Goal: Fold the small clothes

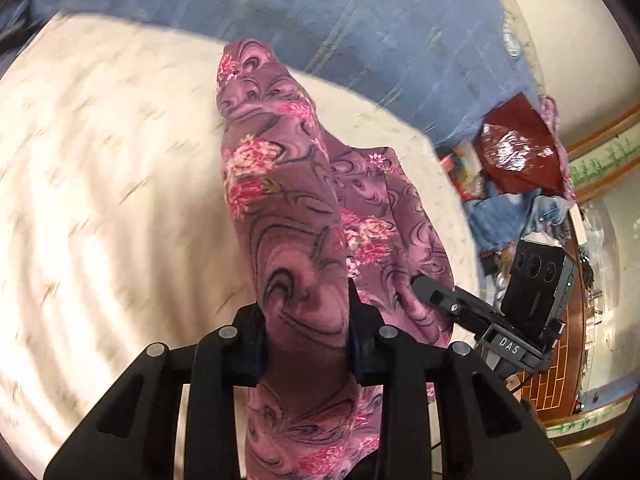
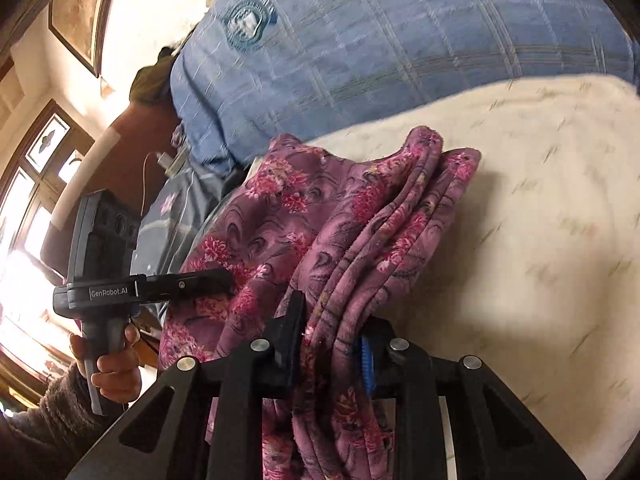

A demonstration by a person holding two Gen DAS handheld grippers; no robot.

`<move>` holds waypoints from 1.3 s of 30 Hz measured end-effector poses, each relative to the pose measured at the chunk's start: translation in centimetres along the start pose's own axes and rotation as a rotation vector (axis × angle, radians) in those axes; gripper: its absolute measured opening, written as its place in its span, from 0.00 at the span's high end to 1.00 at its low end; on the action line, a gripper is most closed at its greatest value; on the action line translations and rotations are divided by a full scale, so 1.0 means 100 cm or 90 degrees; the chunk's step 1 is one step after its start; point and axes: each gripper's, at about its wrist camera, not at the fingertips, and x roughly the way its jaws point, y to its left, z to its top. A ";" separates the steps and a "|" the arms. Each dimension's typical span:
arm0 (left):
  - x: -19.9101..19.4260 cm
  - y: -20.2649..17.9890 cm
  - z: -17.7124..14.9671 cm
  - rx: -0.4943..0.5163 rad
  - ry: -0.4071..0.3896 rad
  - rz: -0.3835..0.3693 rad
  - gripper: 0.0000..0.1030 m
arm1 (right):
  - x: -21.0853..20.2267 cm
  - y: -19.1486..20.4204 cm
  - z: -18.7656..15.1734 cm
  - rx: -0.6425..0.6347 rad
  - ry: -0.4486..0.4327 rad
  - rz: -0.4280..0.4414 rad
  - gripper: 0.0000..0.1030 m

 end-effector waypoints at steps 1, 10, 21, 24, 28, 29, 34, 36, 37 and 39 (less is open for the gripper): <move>0.001 0.007 -0.006 -0.009 0.005 0.004 0.72 | 0.005 0.000 -0.008 0.006 0.006 -0.003 0.74; -0.033 0.036 -0.022 -0.030 -0.034 0.016 0.64 | -0.021 -0.018 -0.021 0.065 -0.050 -0.153 0.52; 0.037 -0.009 0.042 0.123 -0.066 0.240 0.42 | 0.049 0.021 0.009 -0.089 -0.037 -0.211 0.55; 0.055 0.003 0.040 0.139 -0.062 0.288 0.38 | 0.058 0.000 0.006 -0.063 -0.039 -0.196 0.55; 0.023 -0.009 0.018 0.173 -0.096 0.264 0.39 | 0.030 0.023 0.001 -0.120 -0.046 -0.187 0.51; 0.010 -0.015 0.002 0.204 -0.111 0.254 0.38 | 0.021 0.032 -0.007 -0.153 -0.046 -0.171 0.51; 0.019 -0.011 -0.047 0.251 -0.111 0.301 0.21 | 0.034 0.032 -0.055 -0.216 0.017 -0.275 0.15; 0.031 0.001 -0.058 0.216 -0.097 0.296 0.20 | 0.030 0.023 -0.063 -0.162 -0.030 -0.288 0.00; 0.027 0.004 -0.060 0.198 -0.114 0.285 0.20 | 0.031 0.020 -0.061 -0.128 -0.025 -0.295 0.01; 0.017 0.006 -0.059 0.178 -0.109 0.278 0.21 | 0.025 0.012 -0.058 -0.052 -0.010 -0.277 0.00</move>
